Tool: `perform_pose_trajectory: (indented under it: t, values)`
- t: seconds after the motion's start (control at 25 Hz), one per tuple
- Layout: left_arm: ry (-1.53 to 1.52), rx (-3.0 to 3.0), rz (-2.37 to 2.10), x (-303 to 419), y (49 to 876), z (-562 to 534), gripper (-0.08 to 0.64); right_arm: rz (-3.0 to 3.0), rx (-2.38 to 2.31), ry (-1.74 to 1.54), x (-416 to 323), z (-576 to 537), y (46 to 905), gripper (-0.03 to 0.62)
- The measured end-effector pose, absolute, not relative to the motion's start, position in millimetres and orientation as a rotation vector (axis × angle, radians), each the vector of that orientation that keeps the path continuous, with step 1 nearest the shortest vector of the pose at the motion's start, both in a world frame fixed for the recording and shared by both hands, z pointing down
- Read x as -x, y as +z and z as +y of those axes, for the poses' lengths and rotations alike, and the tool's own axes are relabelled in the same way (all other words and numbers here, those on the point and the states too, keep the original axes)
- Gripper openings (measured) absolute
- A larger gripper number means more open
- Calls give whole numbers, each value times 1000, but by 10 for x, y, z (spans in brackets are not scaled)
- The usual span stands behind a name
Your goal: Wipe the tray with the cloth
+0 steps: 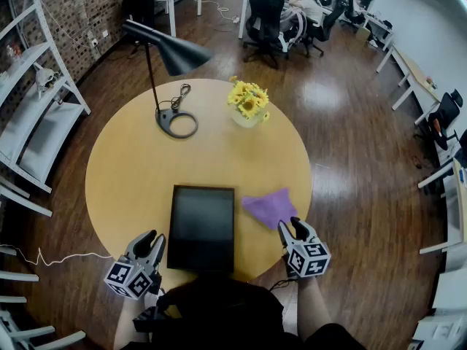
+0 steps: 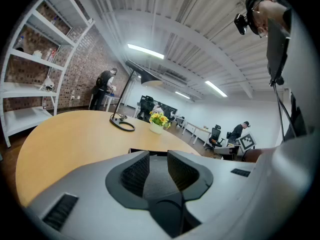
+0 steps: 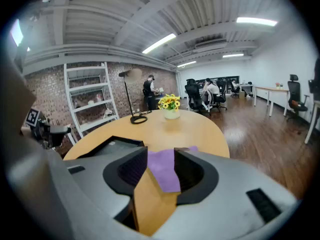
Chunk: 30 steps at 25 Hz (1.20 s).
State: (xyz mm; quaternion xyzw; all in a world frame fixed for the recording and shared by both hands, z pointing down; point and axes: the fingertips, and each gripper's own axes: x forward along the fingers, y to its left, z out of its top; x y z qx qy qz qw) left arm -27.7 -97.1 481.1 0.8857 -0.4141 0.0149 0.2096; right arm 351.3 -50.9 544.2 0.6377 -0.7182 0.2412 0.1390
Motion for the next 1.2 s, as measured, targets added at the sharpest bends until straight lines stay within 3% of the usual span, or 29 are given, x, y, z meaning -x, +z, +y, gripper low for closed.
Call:
perform_pose_trajectory:
  t: [0.16, 0.48, 0.72, 0.88, 1.0, 1.04, 1.2]
  values:
    - [4, -2454, -1182, 203, 4732, -1025, 109, -2007, -1699, 697, -3624, -790, 5672, 262]
    - [71, -2429, -1257, 244, 4782, -1008, 109, -1734, -1450, 714, -3728, -1273, 6483, 387]
    - [58, -2380, -1295, 261, 4803, -930, 109, -1671, -1507, 877, -3769, -1464, 6724, 387]
    - [103, -2363, -1296, 306, 4920, -917, 109, -1710, -1510, 890, -3677, -1438, 6786, 345]
    - [136, -2367, -1275, 288, 5012, -968, 109, -1760, -1463, 878, -3580, -1390, 6808, 187]
    - [162, -2376, -1263, 262, 5051, -987, 109, -1780, -1456, 885, -3550, -1379, 6800, 161]
    - [331, -2415, -1174, 88, 5344, -1012, 109, -1889, -1449, 961, -3426, -1302, 6691, 138]
